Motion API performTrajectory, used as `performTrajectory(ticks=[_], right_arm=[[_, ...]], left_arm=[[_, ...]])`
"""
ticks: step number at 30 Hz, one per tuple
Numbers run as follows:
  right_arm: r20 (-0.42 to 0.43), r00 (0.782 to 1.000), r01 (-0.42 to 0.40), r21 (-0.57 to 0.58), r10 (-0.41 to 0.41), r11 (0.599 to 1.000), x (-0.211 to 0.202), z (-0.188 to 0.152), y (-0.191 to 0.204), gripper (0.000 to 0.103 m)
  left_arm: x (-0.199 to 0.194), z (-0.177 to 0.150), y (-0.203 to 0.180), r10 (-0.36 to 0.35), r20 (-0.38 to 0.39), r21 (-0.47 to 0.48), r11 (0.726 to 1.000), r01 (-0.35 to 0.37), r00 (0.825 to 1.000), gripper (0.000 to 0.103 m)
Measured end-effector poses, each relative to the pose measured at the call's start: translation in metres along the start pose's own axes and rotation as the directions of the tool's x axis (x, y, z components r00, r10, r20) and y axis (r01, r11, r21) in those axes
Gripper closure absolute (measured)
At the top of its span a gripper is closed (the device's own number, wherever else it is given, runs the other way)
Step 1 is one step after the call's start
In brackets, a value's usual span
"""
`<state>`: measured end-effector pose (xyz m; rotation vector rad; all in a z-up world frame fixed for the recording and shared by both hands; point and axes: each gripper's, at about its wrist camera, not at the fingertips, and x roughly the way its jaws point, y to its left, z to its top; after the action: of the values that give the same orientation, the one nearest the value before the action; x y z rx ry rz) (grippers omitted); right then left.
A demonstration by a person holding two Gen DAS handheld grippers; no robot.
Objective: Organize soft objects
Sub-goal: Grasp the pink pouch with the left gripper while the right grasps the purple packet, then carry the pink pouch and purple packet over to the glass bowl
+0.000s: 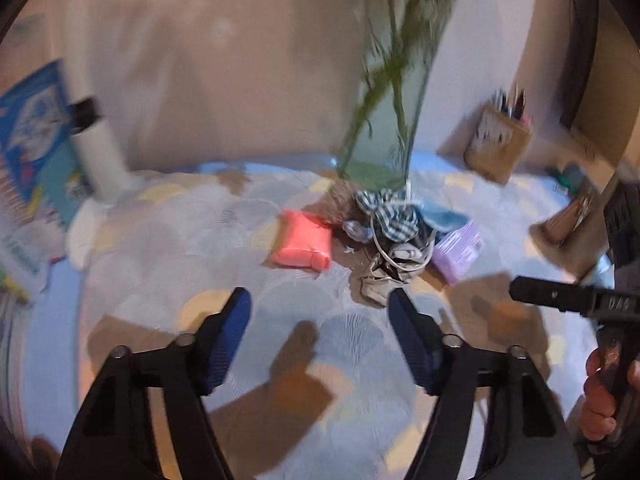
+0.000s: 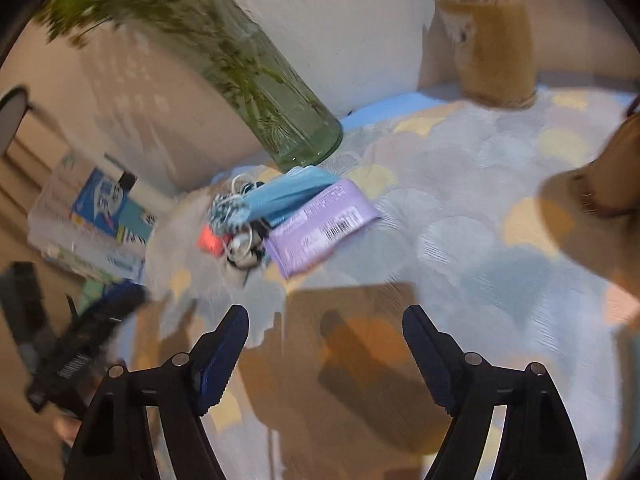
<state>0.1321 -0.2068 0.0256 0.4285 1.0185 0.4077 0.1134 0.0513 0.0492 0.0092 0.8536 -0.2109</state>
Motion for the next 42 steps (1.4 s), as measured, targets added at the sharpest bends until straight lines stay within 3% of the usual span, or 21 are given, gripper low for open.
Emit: performTrajectory(ticks=[3, 5, 7, 9, 10, 13, 14, 15, 18, 19, 25, 28, 37, 42], right_arm=[[-0.027, 0.999, -0.016, 0.09, 0.019, 0.996, 0.025, 0.007, -0.007, 0.024], [0.037, 0.999, 0.002, 0.08, -0.006, 0.997, 0.027, 0.013, -0.002, 0.024], [0.049, 0.998, 0.023, 0.063, -0.026, 0.998, 0.037, 0.021, 0.007, 0.024], [0.049, 0.998, 0.026, 0.071, -0.03, 0.997, 0.048, 0.026, 0.013, 0.017], [0.064, 0.997, 0.029, 0.07, -0.033, 0.997, 0.05, 0.027, 0.017, 0.009], [0.108, 0.986, 0.119, 0.058, -0.125, 0.991, 0.06, 0.029, 0.028, 0.006], [0.118, 0.979, 0.166, 0.034, -0.169, 0.986, 0.065, 0.03, 0.034, 0.006], [0.126, 0.97, 0.207, 0.005, -0.206, 0.978, 0.069, 0.03, 0.038, 0.007], [0.155, 0.948, 0.287, -0.039, -0.278, 0.957, 0.068, 0.025, 0.044, 0.03], [0.167, 0.945, 0.292, -0.044, -0.281, 0.955, 0.066, 0.024, 0.043, 0.047], [0.146, 0.966, 0.225, -0.076, -0.212, 0.971, 0.047, 0.015, 0.024, 0.057], [0.13, 0.975, 0.189, -0.077, -0.179, 0.979, 0.029, 0.002, 0.011, 0.058], [0.062, 0.995, 0.088, -0.242, -0.075, 0.966, -0.034, -0.064, -0.002, 0.058], [0.007, 0.999, 0.051, -0.291, -0.051, 0.955, -0.054, -0.104, -0.015, 0.058]], left_arm=[[0.025, 0.005, -0.01, 0.042, 0.005, 0.073, 0.996, -0.042, 0.999, 0.036], [0.043, 0.009, -0.006, 0.053, -0.01, 0.076, 0.996, -0.052, 0.999, 0.036], [0.057, 0.014, 0.001, 0.069, -0.02, 0.06, 0.996, -0.067, 0.997, 0.036], [0.064, 0.018, 0.005, 0.063, -0.014, 0.029, 0.998, -0.062, 0.998, 0.036], [0.067, 0.021, 0.004, 0.044, -0.013, 0.025, 0.999, -0.043, 0.999, 0.036], [0.072, 0.024, -0.012, 0.066, -0.014, 0.084, 0.994, -0.065, 0.998, 0.037], [0.075, 0.024, -0.015, 0.078, -0.023, 0.099, 0.992, -0.075, 0.997, 0.056], [0.076, 0.023, -0.015, 0.075, -0.031, 0.104, 0.992, -0.071, 0.997, 0.065], [0.068, 0.024, -0.011, 0.042, 0.008, 0.076, 0.996, -0.042, 0.999, 0.065], [0.067, 0.024, -0.009, 0.036, 0.009, 0.062, 0.997, -0.036, 0.999, 0.065], [0.055, 0.019, -0.003, 0.062, 0.024, 0.015, 0.998, -0.063, 0.998, 0.065], [0.036, 0.006, -0.003, 0.015, 0.023, -0.023, 1.0, -0.014, 1.0, 0.065], [-0.041, -0.074, -0.04, -0.057, 0.0, 0.005, 0.998, 0.057, 0.998, 0.065], [-0.056, -0.116, -0.052, -0.067, -0.011, -0.059, 0.996, 0.066, 0.998, 0.065]])
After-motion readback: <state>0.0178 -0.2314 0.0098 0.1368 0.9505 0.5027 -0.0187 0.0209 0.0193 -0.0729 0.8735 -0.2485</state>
